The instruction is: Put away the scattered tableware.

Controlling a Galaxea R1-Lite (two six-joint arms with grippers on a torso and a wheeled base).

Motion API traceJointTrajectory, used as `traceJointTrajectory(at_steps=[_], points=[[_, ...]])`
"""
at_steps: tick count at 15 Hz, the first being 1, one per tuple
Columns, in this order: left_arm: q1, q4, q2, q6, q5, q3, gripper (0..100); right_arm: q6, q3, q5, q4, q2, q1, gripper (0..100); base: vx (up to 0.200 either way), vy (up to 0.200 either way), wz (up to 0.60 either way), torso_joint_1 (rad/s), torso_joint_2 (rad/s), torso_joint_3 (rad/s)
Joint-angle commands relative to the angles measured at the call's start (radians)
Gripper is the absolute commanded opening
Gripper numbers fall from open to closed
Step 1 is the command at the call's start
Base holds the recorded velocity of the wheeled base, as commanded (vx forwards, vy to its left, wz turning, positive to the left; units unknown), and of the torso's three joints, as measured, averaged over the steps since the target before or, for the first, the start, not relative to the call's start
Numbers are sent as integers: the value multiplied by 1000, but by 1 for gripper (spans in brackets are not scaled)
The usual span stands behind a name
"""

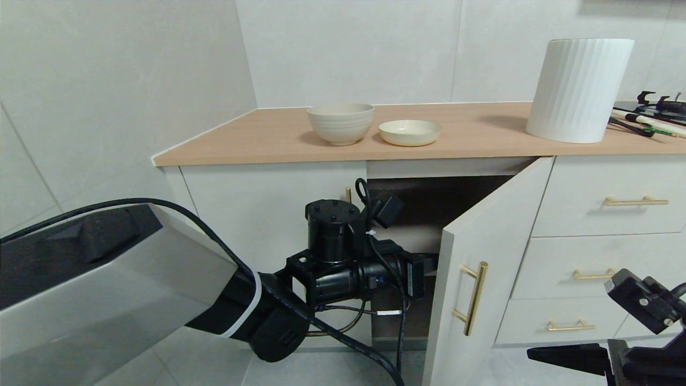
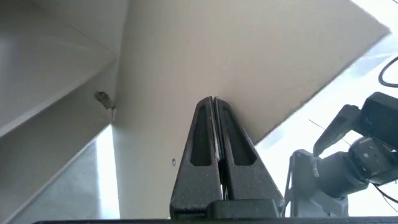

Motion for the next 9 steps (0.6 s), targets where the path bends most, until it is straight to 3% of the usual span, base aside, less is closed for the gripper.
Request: traceJointTrajectory(at_steps=[1, 6, 9], points=[[-2, 7, 18, -1, 2, -21, 0, 0, 4, 2, 0, -3, 1, 100, 0, 0, 0, 0, 0, 0], [-10, 9, 18, -1, 3, -24, 0, 0, 4, 2, 0, -3, 1, 100, 0, 0, 0, 0, 0, 0], [-11, 10, 29, -1, 3, -36, 0, 0, 4, 2, 0, -3, 1, 100, -200, 0, 0, 6, 1, 6]])
